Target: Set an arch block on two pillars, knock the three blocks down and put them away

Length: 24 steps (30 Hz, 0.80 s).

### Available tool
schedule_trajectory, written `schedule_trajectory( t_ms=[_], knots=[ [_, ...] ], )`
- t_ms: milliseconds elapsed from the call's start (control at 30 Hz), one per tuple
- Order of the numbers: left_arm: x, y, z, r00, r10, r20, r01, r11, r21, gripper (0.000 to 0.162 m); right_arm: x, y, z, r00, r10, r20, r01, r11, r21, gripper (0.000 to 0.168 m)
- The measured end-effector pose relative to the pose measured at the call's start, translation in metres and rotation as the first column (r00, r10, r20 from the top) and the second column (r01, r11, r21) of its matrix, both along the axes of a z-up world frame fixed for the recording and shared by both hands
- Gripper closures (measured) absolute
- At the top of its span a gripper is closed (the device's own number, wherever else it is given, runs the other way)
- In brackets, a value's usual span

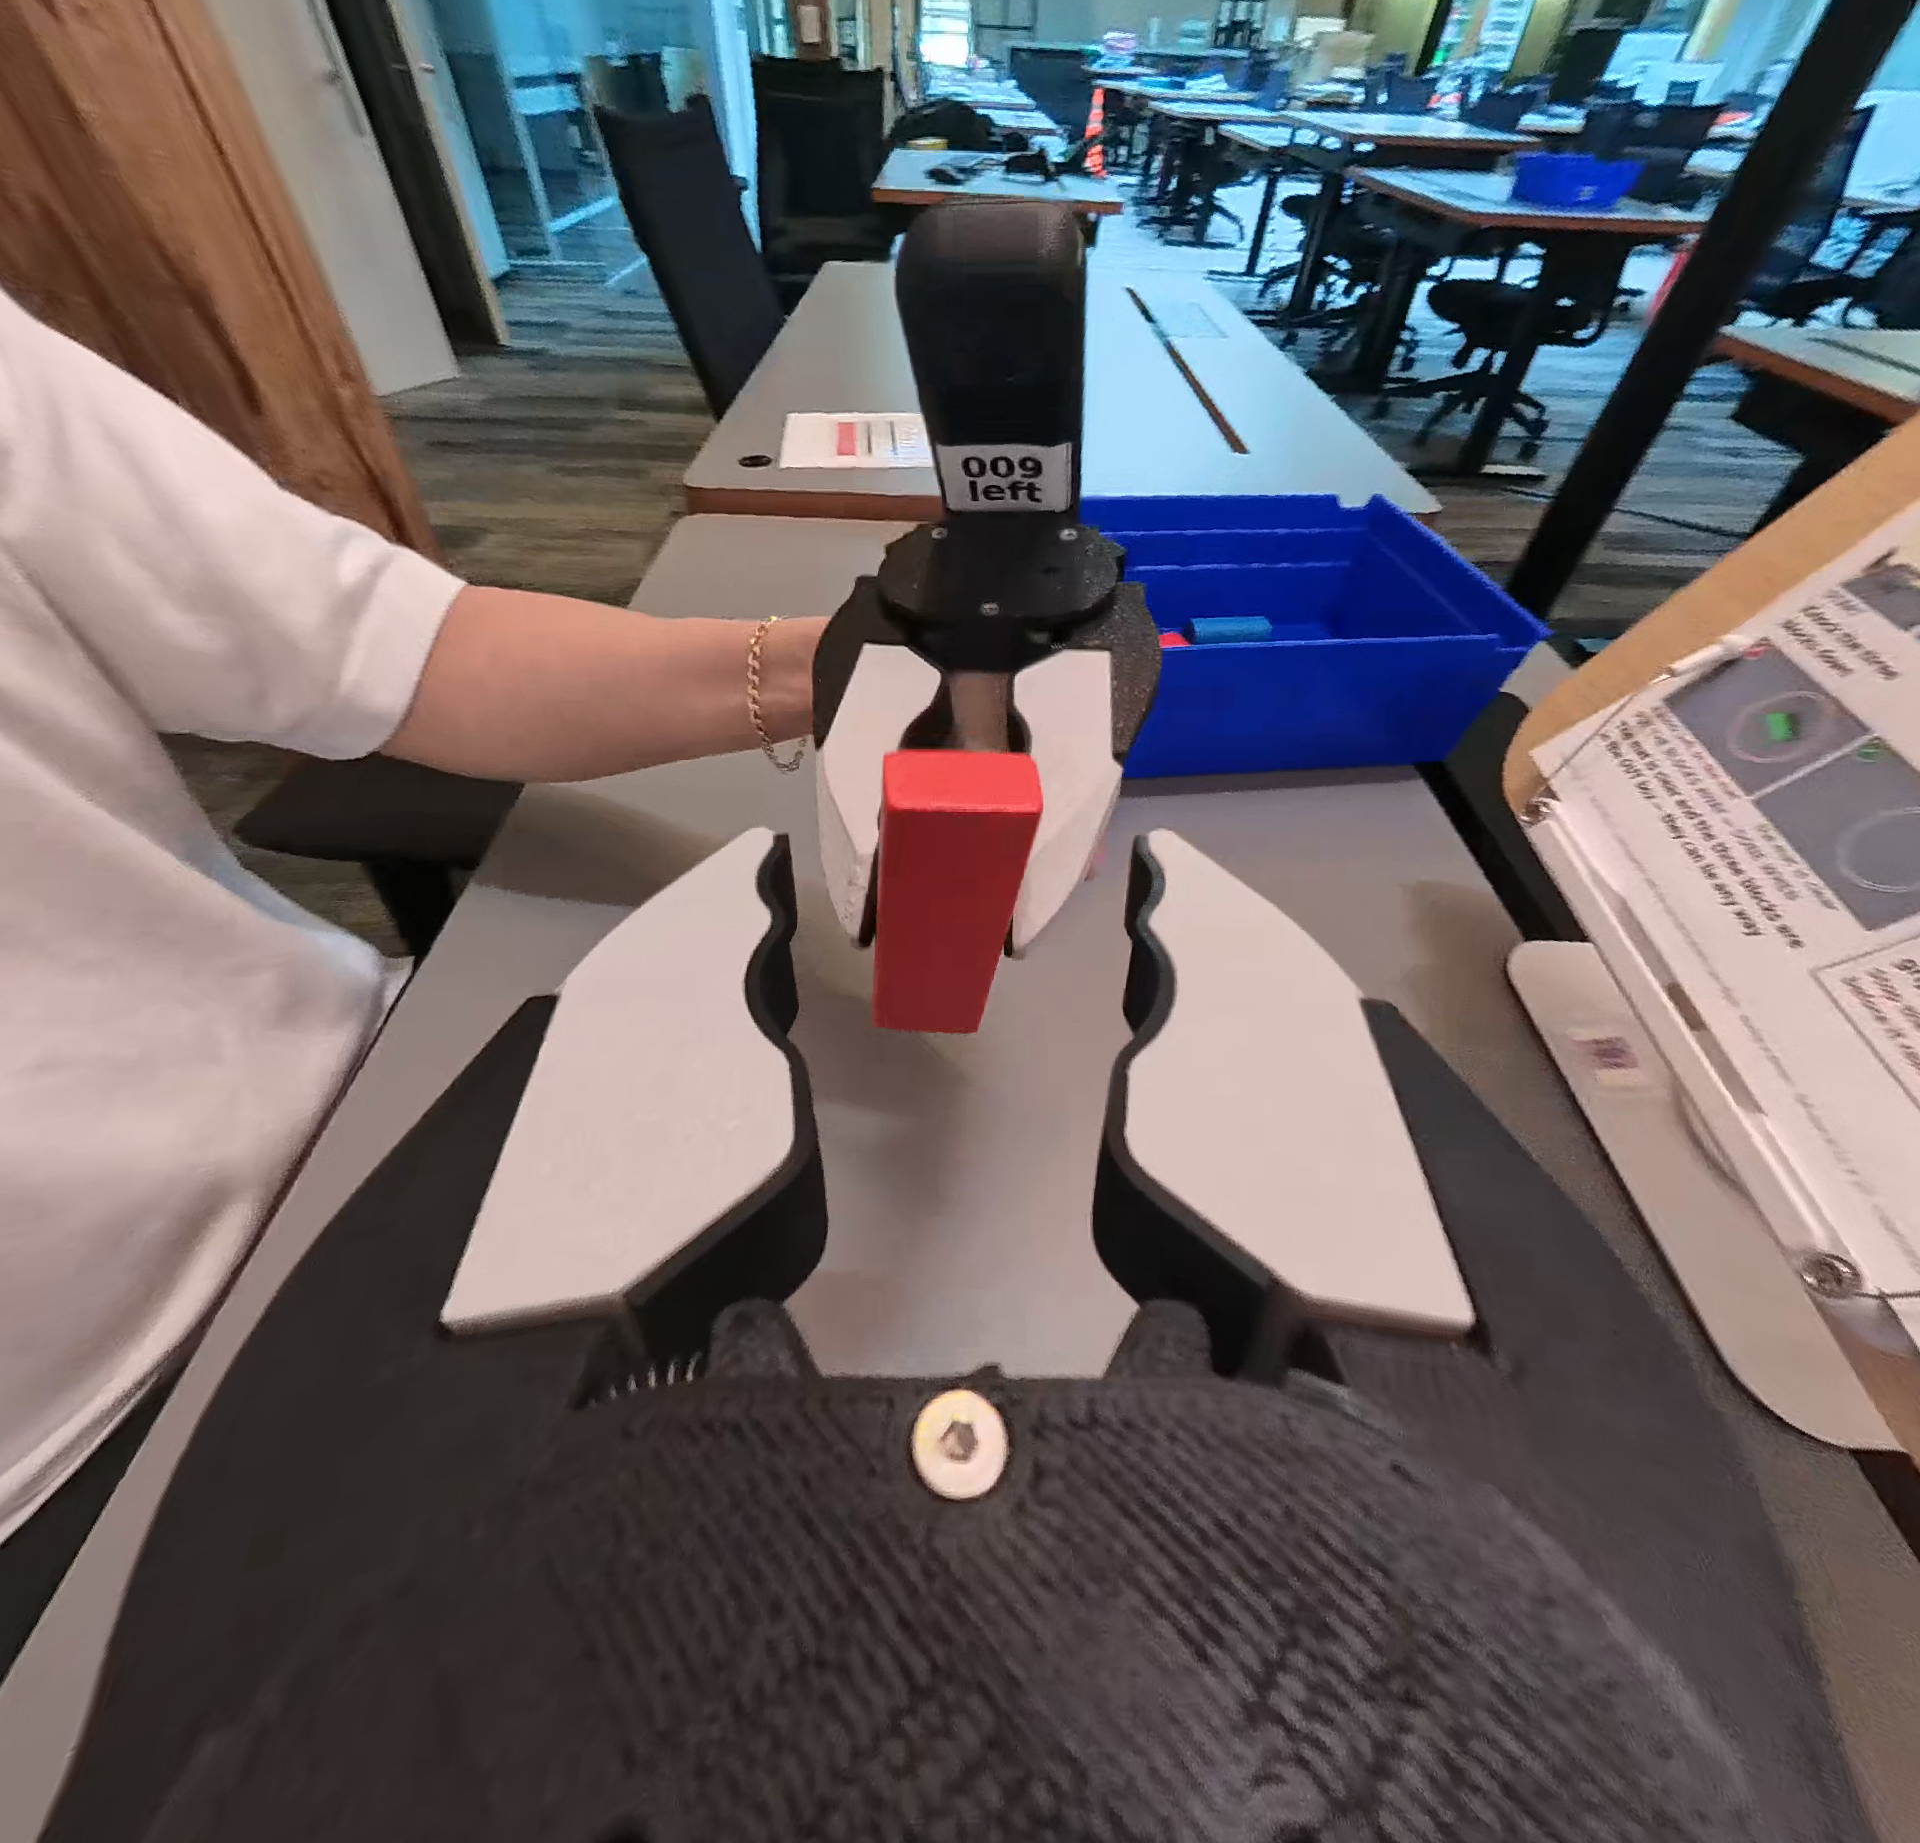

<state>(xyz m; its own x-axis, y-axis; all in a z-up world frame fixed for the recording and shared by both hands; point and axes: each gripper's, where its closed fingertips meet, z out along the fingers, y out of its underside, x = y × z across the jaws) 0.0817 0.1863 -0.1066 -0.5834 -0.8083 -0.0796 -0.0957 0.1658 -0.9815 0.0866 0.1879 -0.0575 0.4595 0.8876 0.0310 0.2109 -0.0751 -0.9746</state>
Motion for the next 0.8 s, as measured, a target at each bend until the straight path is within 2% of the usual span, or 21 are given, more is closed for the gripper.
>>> schedule_trajectory(
  t_ms=[200,433,800],
  knots=[
    [0.006,-0.009,-0.009,1.0,-0.014,-0.025,0.015,0.999,0.051,0.129,-0.006,-0.003,-0.01,0.995,0.065,0.071,-0.061,0.996,-0.058,0.114],
    [0.003,-0.006,-0.011,1.0,0.001,-0.015,-0.001,1.0,0.021,0.129,-0.006,-0.002,-0.015,0.994,0.074,0.08,-0.071,0.997,-0.043,0.136],
    [0.005,0.0,-0.023,0.997,0.053,-0.06,-0.052,0.998,0.022,0.13,-0.002,0.002,-0.029,0.986,0.038,0.165,-0.035,0.999,-0.018,0.138]
  ],
)
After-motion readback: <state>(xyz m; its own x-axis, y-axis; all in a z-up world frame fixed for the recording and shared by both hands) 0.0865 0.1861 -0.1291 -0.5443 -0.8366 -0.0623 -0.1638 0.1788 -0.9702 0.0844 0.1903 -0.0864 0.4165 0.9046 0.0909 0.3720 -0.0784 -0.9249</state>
